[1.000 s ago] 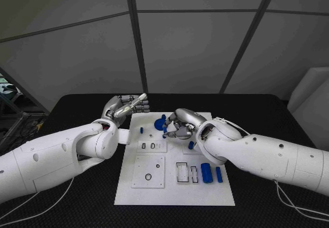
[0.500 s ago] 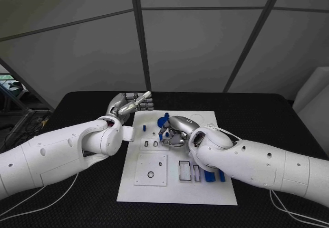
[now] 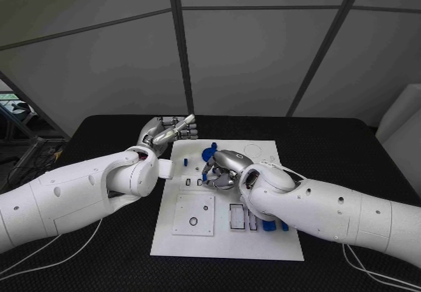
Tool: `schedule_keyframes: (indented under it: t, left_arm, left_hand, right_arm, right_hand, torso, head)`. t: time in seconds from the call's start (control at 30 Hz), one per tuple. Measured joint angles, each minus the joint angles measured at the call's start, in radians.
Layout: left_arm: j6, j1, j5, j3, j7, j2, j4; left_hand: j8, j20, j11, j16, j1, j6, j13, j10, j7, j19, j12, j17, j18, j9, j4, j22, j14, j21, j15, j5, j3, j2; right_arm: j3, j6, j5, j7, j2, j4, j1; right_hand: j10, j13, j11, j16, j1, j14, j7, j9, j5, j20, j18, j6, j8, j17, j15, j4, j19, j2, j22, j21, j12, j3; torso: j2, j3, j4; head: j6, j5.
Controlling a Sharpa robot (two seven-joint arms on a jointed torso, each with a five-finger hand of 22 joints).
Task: Assemble the parts on the task board
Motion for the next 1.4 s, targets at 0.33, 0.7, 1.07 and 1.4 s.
schedule_keyframes:
  t: [0.33, 0.7, 1.07, 1.4]
  left_arm:
    - [0.0, 0.0, 0.0, 0.0, -0.002, 0.0, -0.001]
    - [0.0, 0.0, 0.0, 0.0, -0.004, 0.0, -0.001]
    - [0.0, 0.0, 0.0, 0.0, -0.005, -0.001, -0.002]
    - [0.0, 0.0, 0.001, 0.0, -0.006, 0.0, -0.004]
  left_hand:
    - [0.0, -0.002, 0.0, -0.002, -0.005, 0.0, 0.0, 0.0, 0.0, -0.005, 0.0, 0.001, 0.0, 0.0, 0.0, 0.001, 0.0, 0.004, 0.0, 0.0, 0.0, 0.005]
    - [0.0, -0.002, 0.0, -0.002, -0.001, 0.0, 0.0, 0.0, 0.0, -0.005, 0.0, 0.002, 0.0, 0.0, -0.003, 0.001, 0.0, 0.004, 0.0, 0.0, 0.003, 0.01]
    - [0.0, -0.002, 0.0, -0.002, -0.001, 0.0, 0.0, 0.0, 0.0, -0.005, 0.0, 0.002, 0.0, 0.0, -0.003, 0.001, 0.0, 0.004, 0.0, 0.0, 0.003, 0.009]
    - [0.0, -0.002, 0.0, -0.002, -0.001, 0.0, 0.0, 0.0, 0.0, -0.005, 0.0, 0.002, 0.0, 0.0, -0.003, 0.001, 0.0, 0.004, 0.0, 0.0, 0.003, 0.009]
  right_arm:
    - [0.001, 0.009, -0.011, 0.005, 0.001, 0.002, -0.003]
    - [0.002, 0.013, -0.016, 0.007, 0.001, 0.002, -0.003]
    - [-0.001, 0.023, -0.036, -0.003, -0.001, 0.003, -0.009]
    - [0.0, 0.026, -0.046, -0.008, -0.002, 0.005, -0.009]
  right_hand:
    - [0.0, 0.0, 0.0, 0.0, -0.006, 0.0, 0.0, 0.002, 0.0, 0.0, 0.0, 0.0, -0.002, 0.0, 0.0, 0.001, 0.0, -0.004, 0.0, 0.0, -0.004, 0.001]
    - [-0.004, 0.0, 0.004, 0.0, -0.019, 0.0, -0.001, 0.011, -0.001, 0.0, 0.0, 0.001, -0.011, 0.0, 0.0, 0.005, 0.0, -0.018, -0.004, 0.0, -0.012, -0.002]
    - [-0.016, -0.009, 0.016, 0.0, -0.038, 0.0, 0.008, -0.002, 0.001, 0.004, 0.0, -0.027, -0.03, 0.0, 0.0, 0.003, -0.011, -0.033, -0.017, -0.004, -0.026, -0.006]
    - [-0.02, -0.012, 0.02, 0.0, -0.042, 0.004, 0.013, -0.003, 0.005, 0.007, 0.0, -0.038, -0.036, 0.0, 0.004, 0.005, -0.014, -0.037, -0.017, -0.004, -0.03, -0.009]
  torso:
    - [0.0, -0.0005, 0.0]
    - [0.0, -0.0006, -0.0004]
    - [0.0, -0.0005, -0.0004]
    - [-0.001, -0.0002, 0.0001]
  head:
    - [-0.004, 0.0]
    - [-0.004, 0.0]
    - [-0.009, 0.002]
    - [-0.011, 0.003]
